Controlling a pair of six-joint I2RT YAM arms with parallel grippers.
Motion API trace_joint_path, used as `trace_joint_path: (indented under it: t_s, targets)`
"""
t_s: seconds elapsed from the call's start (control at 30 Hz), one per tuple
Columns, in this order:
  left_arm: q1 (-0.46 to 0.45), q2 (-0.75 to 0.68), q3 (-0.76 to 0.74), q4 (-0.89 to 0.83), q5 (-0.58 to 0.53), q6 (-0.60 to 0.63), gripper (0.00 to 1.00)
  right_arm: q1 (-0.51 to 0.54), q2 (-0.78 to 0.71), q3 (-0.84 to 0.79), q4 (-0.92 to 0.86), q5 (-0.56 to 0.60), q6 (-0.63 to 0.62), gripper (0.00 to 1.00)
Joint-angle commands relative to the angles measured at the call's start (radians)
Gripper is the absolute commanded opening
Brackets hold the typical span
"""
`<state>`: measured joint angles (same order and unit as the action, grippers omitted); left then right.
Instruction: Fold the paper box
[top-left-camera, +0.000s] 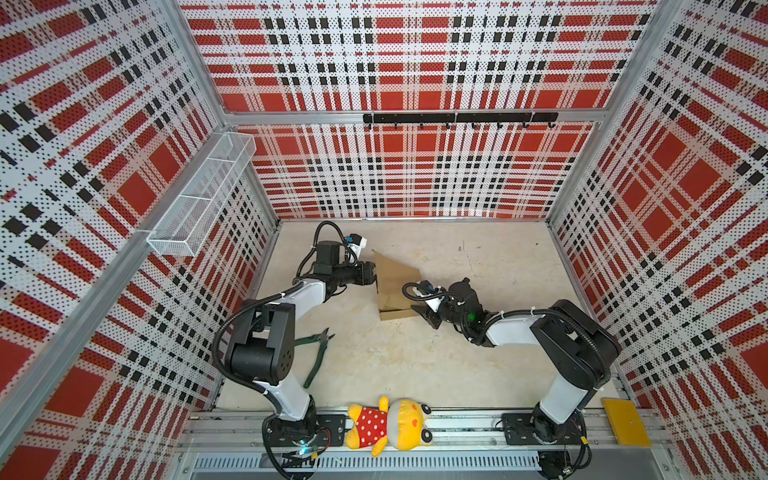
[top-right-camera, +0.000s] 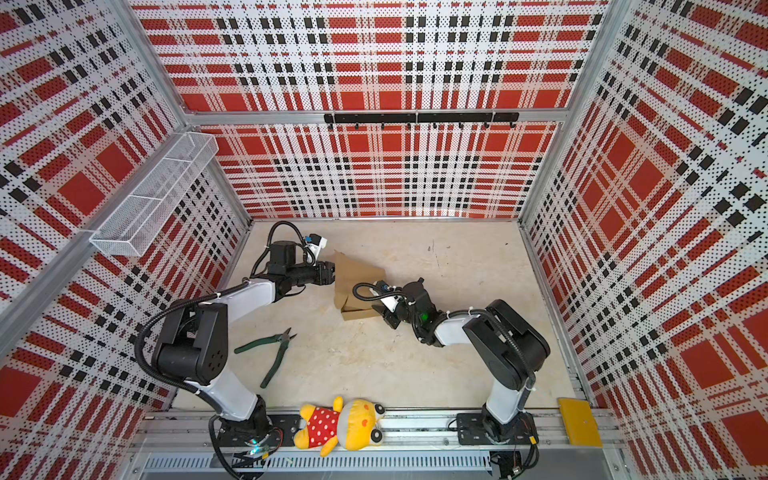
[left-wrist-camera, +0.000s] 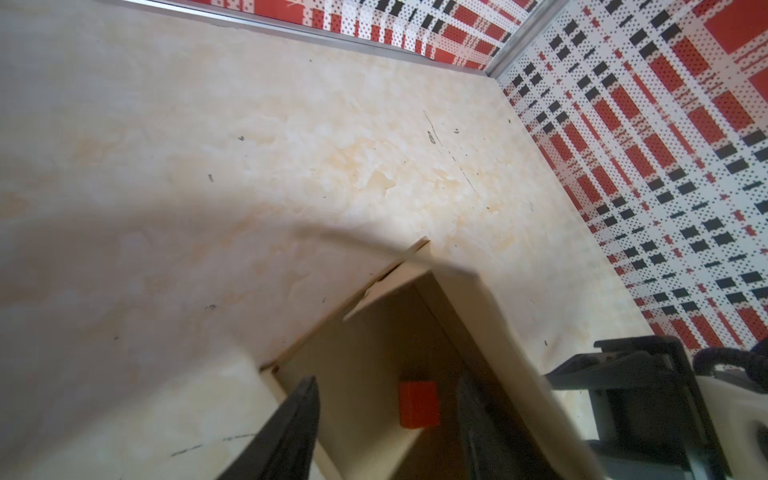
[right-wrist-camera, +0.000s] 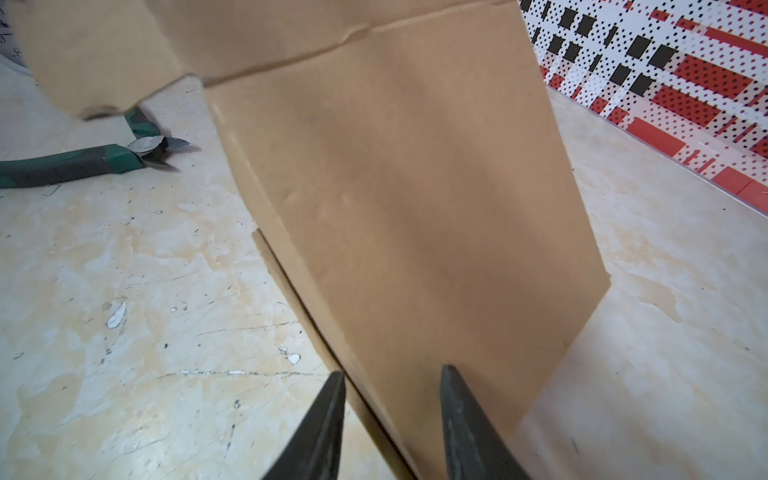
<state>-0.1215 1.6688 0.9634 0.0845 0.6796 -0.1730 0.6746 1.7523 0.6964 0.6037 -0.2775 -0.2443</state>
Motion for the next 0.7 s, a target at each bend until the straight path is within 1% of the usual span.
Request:
trace_joint_path:
  t_s: [0.0,0.17,0.23,0.3,0.33,0.37,0.43,0.47,0.53,0.63,0.67]
  targets:
    - [0.045,-0.072,-0.037,0.026,-0.040,-0.038,0.64,0.007,0.038,0.020,-0.018,0.002,-0.017,0.39]
    - [0.141,-0.160,-0.091,0.018,-0.044,-0.103,0.71,0.007,0.059,0.029,-0.018,0.002,-0.026,0.39]
    - [0.176,-0.200,-0.100,0.016,-0.038,-0.134,0.72,0.007,0.063,0.035,-0.024,0.005,-0.020,0.39]
    - [0.189,-0.219,-0.078,-0.022,-0.004,-0.149,0.72,0.007,0.058,0.039,-0.028,-0.002,-0.015,0.39]
    - [0.184,-0.220,-0.064,-0.050,0.016,-0.151,0.72,0.007,0.053,0.040,-0.027,-0.004,-0.014,0.39]
    - [0.172,-0.217,-0.057,-0.068,0.024,-0.155,0.75,0.007,0.053,0.038,-0.027,-0.005,-0.016,0.39]
    - [0.133,-0.213,-0.054,-0.088,0.002,-0.154,0.84,0.007,0.054,0.039,-0.033,0.002,-0.023,0.39]
    - [0.116,-0.208,-0.050,-0.103,-0.017,-0.144,0.86,0.007,0.051,0.041,-0.039,0.004,-0.023,0.39]
    - [0.074,-0.192,-0.030,-0.152,-0.057,-0.121,0.87,0.008,0.037,0.043,-0.057,0.003,-0.017,0.39]
    - [0.030,-0.149,-0.006,-0.175,-0.069,-0.114,0.89,0.008,0.007,0.034,-0.062,0.002,-0.015,0.39]
    - [0.018,-0.131,0.005,-0.184,-0.084,-0.091,0.89,0.007,-0.002,0.029,-0.066,0.009,-0.014,0.39]
